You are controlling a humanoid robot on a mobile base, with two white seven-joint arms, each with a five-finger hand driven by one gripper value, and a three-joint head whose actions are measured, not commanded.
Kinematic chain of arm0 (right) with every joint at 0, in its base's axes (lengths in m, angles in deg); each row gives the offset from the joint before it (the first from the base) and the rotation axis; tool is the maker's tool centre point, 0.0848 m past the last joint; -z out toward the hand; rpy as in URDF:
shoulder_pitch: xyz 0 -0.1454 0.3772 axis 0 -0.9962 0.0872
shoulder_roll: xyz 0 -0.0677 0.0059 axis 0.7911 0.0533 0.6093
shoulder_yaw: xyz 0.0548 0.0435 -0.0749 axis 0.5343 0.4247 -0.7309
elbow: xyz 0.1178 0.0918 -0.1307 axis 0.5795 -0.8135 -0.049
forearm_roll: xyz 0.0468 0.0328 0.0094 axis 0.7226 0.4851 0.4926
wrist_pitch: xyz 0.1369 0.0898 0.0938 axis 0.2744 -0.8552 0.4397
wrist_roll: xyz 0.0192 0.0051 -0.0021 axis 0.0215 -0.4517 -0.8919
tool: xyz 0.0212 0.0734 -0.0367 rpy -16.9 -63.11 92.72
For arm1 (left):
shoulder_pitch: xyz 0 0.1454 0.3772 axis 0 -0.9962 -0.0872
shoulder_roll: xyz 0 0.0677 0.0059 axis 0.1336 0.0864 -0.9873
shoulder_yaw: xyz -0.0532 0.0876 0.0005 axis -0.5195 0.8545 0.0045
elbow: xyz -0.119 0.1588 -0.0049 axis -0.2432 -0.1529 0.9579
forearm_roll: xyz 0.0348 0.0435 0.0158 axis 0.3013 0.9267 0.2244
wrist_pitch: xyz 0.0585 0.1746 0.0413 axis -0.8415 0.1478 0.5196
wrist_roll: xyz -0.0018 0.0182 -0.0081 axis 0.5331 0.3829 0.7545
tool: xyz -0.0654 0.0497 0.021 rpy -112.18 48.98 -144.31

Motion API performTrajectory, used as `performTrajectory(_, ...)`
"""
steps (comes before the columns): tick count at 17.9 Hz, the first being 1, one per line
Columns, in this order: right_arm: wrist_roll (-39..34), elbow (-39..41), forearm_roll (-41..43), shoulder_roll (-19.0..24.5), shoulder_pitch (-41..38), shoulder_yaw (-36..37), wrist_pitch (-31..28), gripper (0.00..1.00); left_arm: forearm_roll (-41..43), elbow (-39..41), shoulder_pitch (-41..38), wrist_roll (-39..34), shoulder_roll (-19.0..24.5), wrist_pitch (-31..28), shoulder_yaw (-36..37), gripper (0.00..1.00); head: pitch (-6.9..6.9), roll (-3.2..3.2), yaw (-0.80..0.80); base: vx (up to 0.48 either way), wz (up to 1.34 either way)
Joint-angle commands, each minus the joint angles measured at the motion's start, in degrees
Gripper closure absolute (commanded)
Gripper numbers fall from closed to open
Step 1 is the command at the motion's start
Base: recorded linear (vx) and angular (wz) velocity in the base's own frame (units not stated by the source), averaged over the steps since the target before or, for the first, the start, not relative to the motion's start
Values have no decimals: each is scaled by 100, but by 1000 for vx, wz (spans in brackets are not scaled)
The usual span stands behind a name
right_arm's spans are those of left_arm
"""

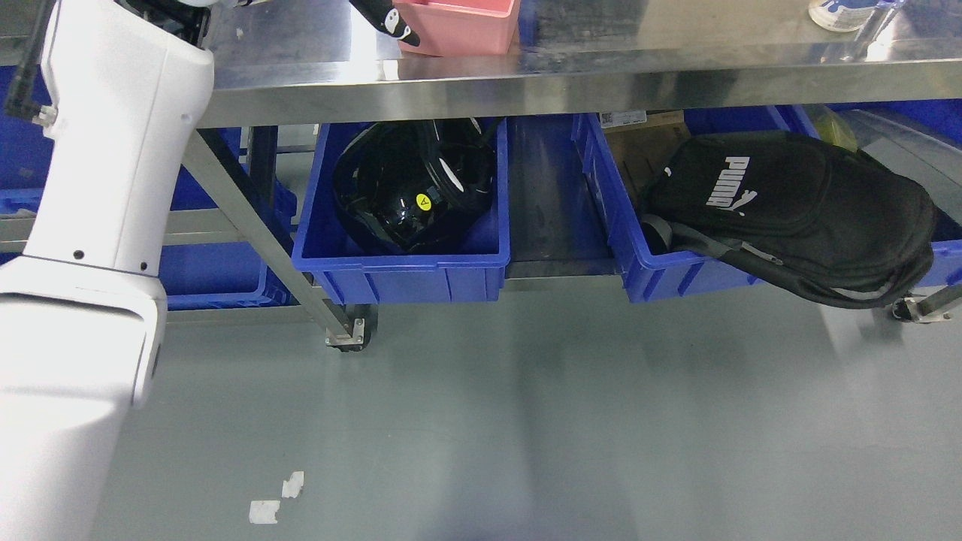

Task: Place storage box into left shelf container
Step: 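Grasp the pink storage box with the left hand and lift it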

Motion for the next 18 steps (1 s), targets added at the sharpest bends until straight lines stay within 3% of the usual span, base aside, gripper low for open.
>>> performTrajectory(1,-10,100,123,-100,26,0,-4,0,42,-650,180,-6,-544,8,33,3,0,0,0,0,0)
performTrajectory(9,-10,100,123,-100,26,0,4,0,903,-1626,75,-401,-699,228,33,7,0,0,0,0,0)
performTrajectory(13,-10,100,123,-100,17,0,-4,0,903,-1635,66,-663,-699,228,-107,18,0,0,0,0,0)
performTrajectory(18,-10,100,123,-100,17,0,-4,0,903,-1635,13,-726,-699,595,-792,59,0,0,0,0,0)
